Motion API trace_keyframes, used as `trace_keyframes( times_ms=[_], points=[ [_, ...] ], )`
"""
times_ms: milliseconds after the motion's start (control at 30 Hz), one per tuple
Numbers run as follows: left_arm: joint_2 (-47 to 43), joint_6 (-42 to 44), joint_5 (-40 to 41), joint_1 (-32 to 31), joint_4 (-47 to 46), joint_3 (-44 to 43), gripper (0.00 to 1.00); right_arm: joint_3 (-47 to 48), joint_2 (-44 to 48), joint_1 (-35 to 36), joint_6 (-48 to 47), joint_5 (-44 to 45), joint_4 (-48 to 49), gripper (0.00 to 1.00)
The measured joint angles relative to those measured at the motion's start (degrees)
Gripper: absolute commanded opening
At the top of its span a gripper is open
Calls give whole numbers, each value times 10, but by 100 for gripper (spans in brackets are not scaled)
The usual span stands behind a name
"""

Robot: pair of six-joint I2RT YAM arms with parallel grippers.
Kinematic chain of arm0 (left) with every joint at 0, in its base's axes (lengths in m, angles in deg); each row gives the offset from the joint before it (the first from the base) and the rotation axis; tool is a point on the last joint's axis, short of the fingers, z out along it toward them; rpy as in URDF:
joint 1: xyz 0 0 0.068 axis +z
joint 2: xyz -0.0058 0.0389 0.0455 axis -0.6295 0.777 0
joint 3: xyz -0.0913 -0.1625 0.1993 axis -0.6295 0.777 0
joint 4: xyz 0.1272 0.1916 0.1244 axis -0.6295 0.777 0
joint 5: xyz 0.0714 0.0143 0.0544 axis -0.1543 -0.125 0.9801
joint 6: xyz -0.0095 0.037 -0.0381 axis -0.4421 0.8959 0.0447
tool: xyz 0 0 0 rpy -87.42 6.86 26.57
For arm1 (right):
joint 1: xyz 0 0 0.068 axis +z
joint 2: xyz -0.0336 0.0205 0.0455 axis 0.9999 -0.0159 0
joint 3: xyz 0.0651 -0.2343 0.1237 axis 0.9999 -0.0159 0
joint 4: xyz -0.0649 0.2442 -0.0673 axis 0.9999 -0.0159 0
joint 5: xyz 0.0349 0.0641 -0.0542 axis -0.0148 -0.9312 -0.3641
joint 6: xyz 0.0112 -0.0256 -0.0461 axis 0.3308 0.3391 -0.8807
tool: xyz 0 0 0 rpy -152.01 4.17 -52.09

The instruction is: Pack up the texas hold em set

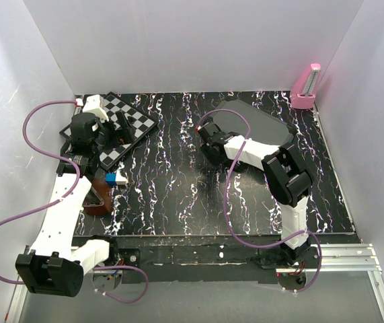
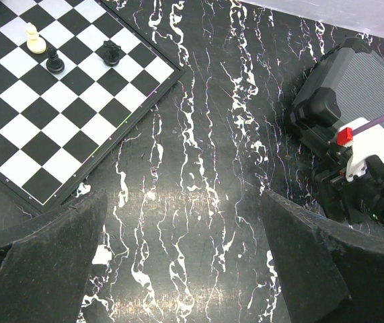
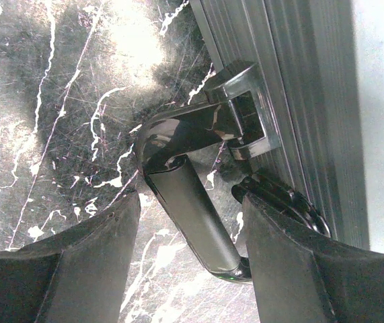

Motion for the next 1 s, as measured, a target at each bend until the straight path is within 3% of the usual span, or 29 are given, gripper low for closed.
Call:
trace_keyframes(
  times_ms=[600, 1000],
  points=[
    [-8, 0, 10, 0, 11, -2, 98, 59, -35, -2, 23, 2, -68, 70],
    [-21, 13, 25, 0, 18, -13, 98, 30, -16, -11, 45, -19, -46, 70]
  ],
)
